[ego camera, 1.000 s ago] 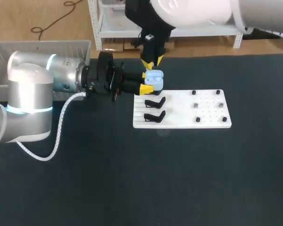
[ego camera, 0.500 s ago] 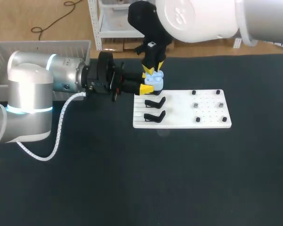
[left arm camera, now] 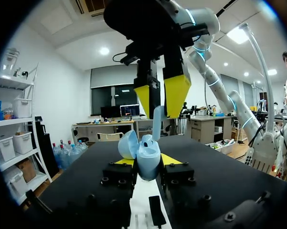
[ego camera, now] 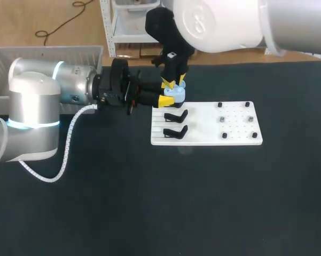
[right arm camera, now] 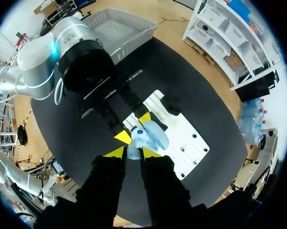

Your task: Pick up each earbud case from the left stands, insert the matching earbuds, close the lid, and place the case in the box.

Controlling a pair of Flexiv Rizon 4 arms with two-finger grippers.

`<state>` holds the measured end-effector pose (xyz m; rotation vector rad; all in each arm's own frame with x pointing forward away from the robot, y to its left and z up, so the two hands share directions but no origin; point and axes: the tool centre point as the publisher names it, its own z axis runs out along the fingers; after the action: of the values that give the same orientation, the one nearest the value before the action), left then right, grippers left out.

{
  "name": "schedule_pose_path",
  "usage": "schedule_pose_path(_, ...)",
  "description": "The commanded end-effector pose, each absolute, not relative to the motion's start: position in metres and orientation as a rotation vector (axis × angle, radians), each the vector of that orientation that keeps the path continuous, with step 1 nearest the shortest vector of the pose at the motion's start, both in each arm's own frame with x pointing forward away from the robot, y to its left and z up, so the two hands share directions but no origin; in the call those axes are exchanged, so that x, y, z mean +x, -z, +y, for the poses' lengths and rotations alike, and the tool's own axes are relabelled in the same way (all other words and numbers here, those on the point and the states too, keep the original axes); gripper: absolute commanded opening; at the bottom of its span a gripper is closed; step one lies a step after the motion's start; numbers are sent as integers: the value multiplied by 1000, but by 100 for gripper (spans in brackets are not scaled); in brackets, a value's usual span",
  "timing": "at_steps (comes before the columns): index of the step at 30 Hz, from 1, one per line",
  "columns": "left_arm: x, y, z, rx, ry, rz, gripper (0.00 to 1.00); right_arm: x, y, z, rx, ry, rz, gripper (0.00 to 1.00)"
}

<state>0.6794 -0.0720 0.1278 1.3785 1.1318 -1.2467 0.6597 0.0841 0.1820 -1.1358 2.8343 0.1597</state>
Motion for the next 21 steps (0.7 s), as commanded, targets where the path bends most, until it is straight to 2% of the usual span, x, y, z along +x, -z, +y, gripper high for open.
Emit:
schedule_pose_path(1, 679, -128, -72, 1376, 1243, 1132, 0, 661, -180, 84, -1129, -152, 2842, 0)
schedule_pose_path(21, 679, -128, -72, 1376, 1243, 1132, 0, 666, -170, 87, -1118, -130, 2867, 0)
